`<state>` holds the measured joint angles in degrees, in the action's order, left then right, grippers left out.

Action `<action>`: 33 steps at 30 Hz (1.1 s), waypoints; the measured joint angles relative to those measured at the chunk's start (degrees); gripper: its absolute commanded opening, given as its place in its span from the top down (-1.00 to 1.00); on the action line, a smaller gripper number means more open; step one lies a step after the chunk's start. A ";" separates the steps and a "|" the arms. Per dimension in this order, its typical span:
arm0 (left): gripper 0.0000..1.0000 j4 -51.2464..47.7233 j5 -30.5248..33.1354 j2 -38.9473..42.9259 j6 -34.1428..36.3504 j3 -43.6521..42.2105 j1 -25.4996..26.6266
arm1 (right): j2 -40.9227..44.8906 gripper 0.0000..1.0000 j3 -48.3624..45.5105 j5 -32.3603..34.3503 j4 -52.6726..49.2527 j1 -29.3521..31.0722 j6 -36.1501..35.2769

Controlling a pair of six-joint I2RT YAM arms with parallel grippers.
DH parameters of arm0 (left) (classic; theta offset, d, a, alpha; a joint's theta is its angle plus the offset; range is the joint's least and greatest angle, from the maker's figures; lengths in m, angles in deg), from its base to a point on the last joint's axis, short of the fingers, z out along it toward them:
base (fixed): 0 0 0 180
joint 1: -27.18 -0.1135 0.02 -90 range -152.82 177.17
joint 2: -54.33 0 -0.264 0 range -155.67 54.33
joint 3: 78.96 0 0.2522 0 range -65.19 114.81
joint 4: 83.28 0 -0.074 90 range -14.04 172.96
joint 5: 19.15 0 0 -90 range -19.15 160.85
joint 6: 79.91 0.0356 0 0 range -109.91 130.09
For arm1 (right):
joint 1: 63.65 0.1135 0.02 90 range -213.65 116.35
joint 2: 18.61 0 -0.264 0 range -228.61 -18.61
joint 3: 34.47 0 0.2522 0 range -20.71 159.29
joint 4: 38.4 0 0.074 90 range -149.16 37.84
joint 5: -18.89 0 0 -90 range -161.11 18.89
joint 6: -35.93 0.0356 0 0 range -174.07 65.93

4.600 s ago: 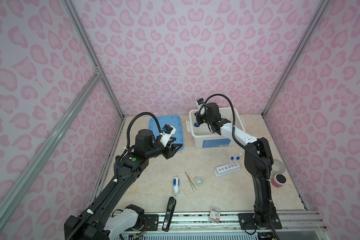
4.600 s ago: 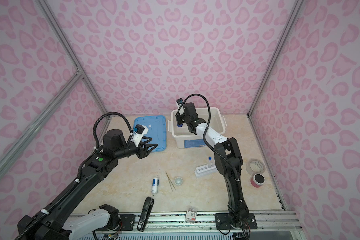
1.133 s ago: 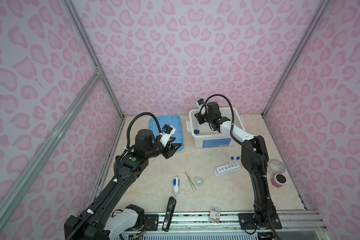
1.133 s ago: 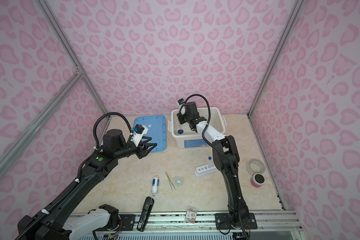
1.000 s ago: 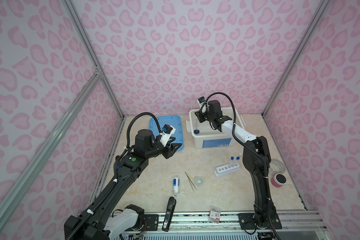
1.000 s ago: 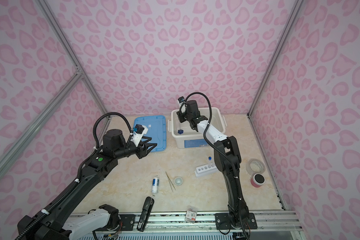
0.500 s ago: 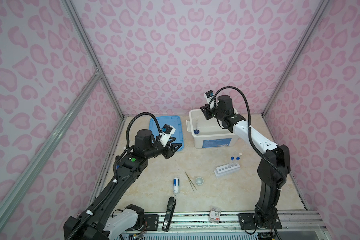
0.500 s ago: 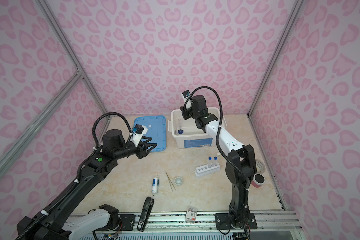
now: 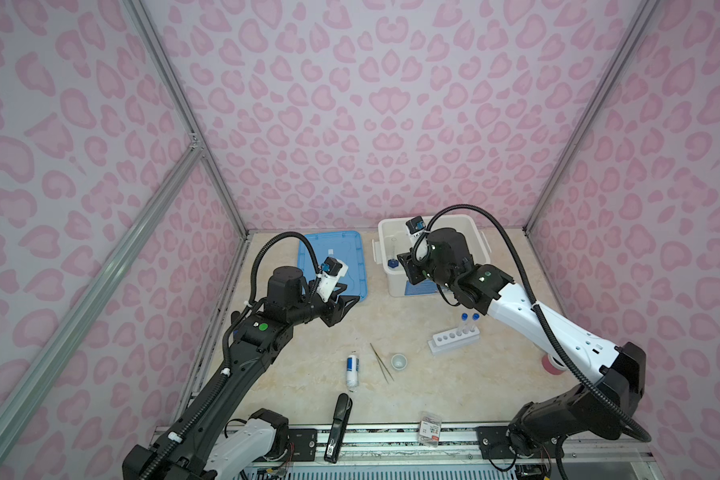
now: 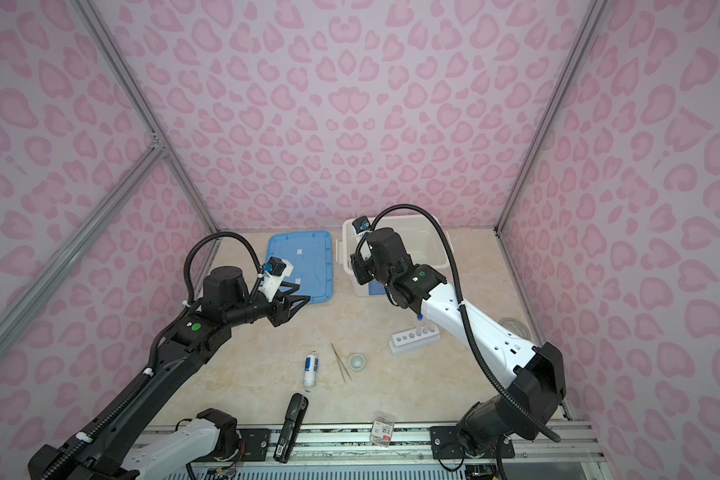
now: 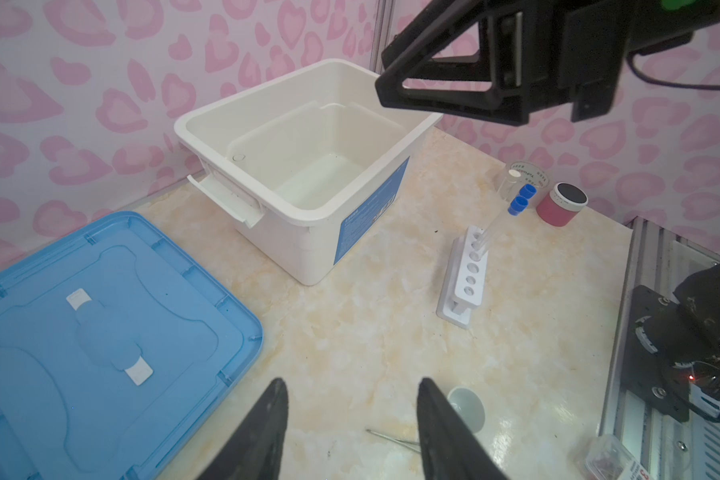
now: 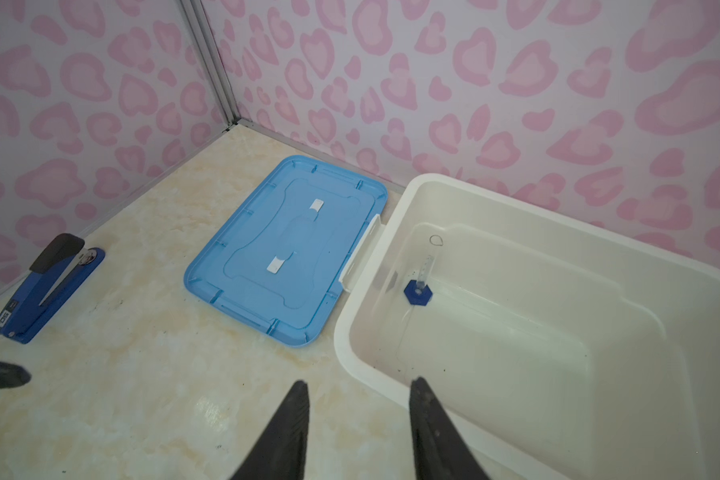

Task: Organize the chemistry lab equipment
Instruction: 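Raise the right gripper out of the bin and move toward the cream tube, then close the right gripper on the white-and-blue cream tube and lift it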

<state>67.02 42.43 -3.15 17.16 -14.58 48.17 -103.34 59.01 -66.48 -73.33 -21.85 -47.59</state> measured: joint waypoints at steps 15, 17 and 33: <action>-0.01 -4.15 4.02 10.14 -2.95 -8.07 -4.55 | -4.26 0.01 -11.72 -3.21 -1.05 12.94 23.69; -0.01 -4.09 4.26 10.58 -2.95 -8.33 -4.87 | -6.93 -0.01 -11.30 -4.48 -1.16 13.86 25.16; -0.01 -3.32 4.59 15.54 -4.33 -10.97 -5.18 | -25.05 -0.10 -0.22 -14.34 -10.21 20.09 32.61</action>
<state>63.69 47.02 12.40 12.83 -25.56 42.99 -128.39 58.80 -80.82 -83.53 -1.76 -14.98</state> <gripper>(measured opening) 0.503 0.548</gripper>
